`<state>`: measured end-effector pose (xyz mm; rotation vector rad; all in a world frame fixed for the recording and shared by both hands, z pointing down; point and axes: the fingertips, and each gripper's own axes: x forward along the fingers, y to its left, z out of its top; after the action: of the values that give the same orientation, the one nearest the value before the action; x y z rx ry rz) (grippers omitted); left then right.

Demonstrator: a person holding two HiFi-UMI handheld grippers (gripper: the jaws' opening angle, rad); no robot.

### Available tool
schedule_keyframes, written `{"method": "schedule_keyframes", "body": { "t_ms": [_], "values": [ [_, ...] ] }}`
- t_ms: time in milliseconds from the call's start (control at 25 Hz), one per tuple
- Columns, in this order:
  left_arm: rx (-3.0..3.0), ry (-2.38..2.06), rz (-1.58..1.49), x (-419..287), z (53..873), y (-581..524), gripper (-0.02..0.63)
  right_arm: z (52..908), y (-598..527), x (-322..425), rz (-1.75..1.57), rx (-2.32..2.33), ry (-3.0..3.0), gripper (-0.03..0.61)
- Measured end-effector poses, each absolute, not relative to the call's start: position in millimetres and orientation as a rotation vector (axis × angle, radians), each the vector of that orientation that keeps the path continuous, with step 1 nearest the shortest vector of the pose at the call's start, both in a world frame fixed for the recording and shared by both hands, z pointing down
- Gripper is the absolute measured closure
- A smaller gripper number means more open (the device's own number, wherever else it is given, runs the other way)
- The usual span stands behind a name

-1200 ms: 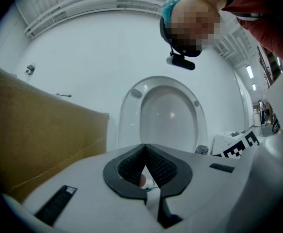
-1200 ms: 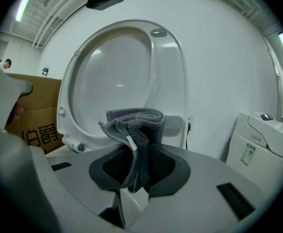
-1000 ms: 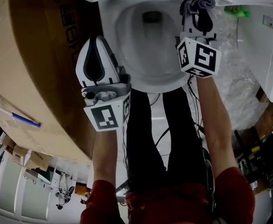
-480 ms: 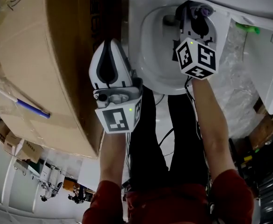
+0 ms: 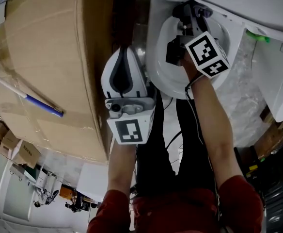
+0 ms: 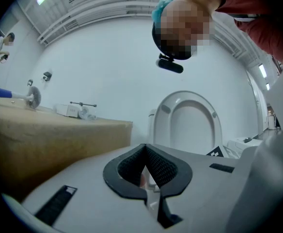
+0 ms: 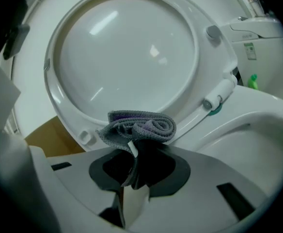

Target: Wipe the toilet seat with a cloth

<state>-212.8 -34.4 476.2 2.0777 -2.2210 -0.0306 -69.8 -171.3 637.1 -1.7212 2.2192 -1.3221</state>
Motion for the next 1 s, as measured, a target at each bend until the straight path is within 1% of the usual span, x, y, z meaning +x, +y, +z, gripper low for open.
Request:
{"method": "schedule_keyframes", "body": {
  "t_ms": [240, 480, 720, 1000],
  "values": [
    [2.099, -2.229, -0.052, -218, 449, -35, 0.603, 631, -173, -79, -1.522, -1.596, 1.973, 0.492],
    [2.114, -2.224, -0.092, -223, 415, -35, 0.603, 612, -172, -111, -1.668, -1.431, 1.831, 0.492],
    [2.08, -2.237, -0.082, -230, 386, -36, 0.603, 585, -171, -133, -1.711, -1.335, 1.81, 0.492],
    [2.106, -2.223, -0.067, -238, 359, -34, 0.603, 561, -167, -131, -1.742, -1.316, 1.76, 0.492]
  ]
}}
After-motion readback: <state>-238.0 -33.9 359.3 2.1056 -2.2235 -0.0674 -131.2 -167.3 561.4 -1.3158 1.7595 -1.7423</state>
